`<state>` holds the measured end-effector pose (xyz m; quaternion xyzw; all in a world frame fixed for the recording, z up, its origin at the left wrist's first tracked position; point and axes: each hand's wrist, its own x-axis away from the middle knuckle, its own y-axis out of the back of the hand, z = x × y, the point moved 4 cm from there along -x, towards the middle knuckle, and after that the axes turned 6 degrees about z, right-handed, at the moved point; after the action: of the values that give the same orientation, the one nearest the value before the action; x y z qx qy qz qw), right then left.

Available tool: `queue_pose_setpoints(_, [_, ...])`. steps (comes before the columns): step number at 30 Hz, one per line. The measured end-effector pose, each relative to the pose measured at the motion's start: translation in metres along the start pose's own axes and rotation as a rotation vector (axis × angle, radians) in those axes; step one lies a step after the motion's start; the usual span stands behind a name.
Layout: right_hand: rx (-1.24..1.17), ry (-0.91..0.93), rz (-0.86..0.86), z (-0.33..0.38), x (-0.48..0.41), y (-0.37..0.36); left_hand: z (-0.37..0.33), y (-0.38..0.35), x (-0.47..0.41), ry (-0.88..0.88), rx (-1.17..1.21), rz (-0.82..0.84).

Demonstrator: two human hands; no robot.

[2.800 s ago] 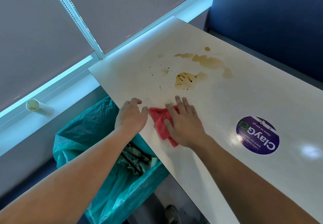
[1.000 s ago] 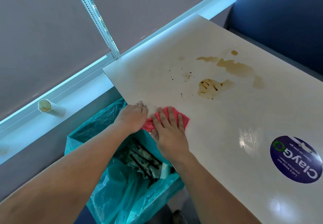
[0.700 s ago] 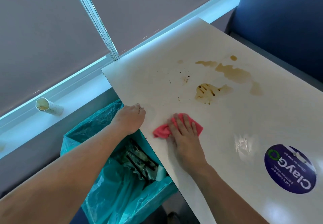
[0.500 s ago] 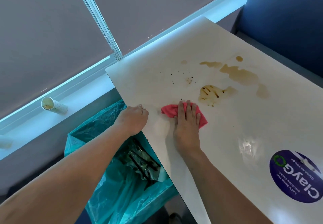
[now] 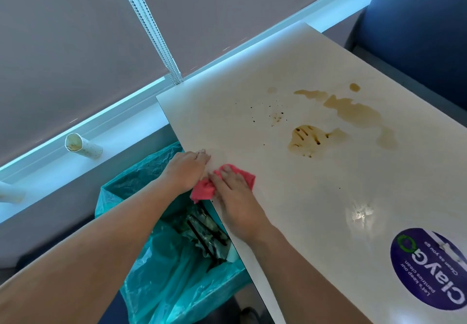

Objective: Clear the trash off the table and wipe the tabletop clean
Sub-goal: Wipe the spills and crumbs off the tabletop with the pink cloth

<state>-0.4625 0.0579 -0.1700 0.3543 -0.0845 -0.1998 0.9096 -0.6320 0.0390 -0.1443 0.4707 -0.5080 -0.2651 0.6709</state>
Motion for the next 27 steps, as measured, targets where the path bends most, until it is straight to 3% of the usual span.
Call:
queue_pose_setpoints(3, [0.037,0.002,0.0,-0.015,0.019,0.009,0.001,-0.002,-0.004,-0.008,-0.064,0.052])
queue_pose_setpoints(7, [0.141,-0.22,-0.182,-0.064,-0.019,0.053,-0.002,0.0,-0.002,-0.007,-0.205,0.073])
queue_pose_setpoints(10, [0.103,-0.299,-0.271,-0.063,-0.042,0.06,-0.003,-0.002,-0.002,-0.029,-0.257,0.049])
queue_pose_setpoints(16, [0.06,-0.214,-0.162,-0.037,-0.012,0.027,-0.006,0.0,-0.001,-0.062,-0.296,0.075])
queue_pose_setpoints(21, [0.06,-0.286,-0.232,-0.058,-0.052,0.064,-0.004,-0.001,-0.005,-0.033,-0.295,0.104])
queue_pose_setpoints(27, [0.07,-0.351,-0.282,-0.036,-0.015,0.04,0.001,-0.001,0.001,-0.052,-0.194,0.092])
